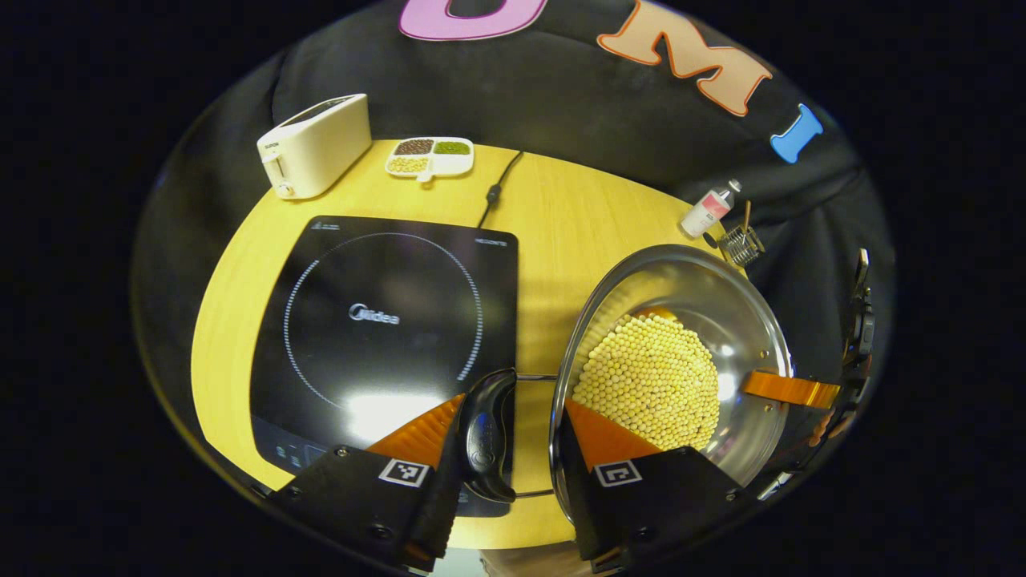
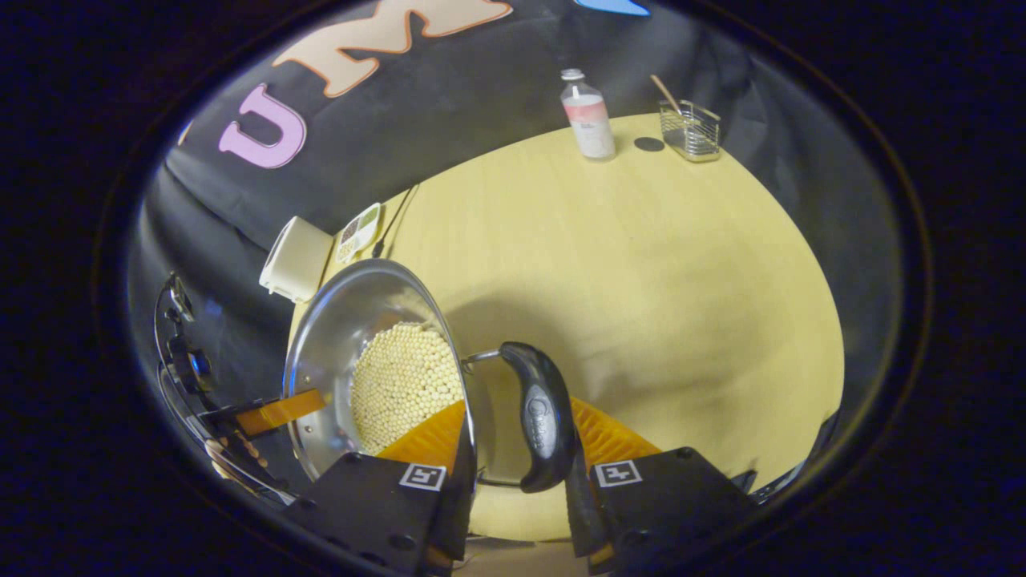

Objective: First push the handle of the pot to place it horizontally, then grasp the pot with both hands and set it on the induction cooktop.

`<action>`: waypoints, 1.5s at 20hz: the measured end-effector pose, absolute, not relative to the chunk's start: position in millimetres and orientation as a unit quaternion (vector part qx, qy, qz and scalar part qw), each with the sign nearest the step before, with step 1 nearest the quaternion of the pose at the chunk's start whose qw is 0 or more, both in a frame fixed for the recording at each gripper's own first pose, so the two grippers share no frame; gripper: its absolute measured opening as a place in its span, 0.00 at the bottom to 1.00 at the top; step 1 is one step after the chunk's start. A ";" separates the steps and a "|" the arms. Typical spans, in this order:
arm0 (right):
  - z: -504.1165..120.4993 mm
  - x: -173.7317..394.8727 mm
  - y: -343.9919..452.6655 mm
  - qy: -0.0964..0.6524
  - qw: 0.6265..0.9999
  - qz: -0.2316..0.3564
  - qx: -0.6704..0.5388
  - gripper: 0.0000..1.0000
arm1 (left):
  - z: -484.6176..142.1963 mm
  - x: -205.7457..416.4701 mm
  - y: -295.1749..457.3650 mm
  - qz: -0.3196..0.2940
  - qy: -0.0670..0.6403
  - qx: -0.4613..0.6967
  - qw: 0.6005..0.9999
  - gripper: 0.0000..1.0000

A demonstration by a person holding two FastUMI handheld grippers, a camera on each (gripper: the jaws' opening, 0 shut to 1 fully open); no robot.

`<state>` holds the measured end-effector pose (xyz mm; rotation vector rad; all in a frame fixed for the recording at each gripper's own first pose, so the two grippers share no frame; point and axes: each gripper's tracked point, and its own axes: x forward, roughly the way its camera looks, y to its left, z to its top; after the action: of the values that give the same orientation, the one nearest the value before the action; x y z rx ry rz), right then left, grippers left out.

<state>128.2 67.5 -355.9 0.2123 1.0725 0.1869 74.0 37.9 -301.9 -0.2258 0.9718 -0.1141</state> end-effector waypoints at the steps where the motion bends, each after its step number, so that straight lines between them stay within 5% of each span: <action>1: -355.9 123.8 81.8 0.510 0.849 0.087 0.105 0.52 | -301.1 73.7 50.4 -0.054 0.465 -0.108 0.877 0.60; 17: -369.8 130.2 266.3 0.495 0.852 0.131 0.105 0.45 | -302.3 91.1 226.3 -0.019 0.442 -0.111 0.890 0.60; 30: -398.0 163.7 314.8 0.489 0.856 0.134 0.102 0.45 | -313.3 125.4 270.4 -0.003 0.426 -0.093 0.900 0.60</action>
<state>163.7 314.8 -398.0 0.2153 1.0272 0.2819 125.4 270.4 -313.3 -0.1924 0.8807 -0.0058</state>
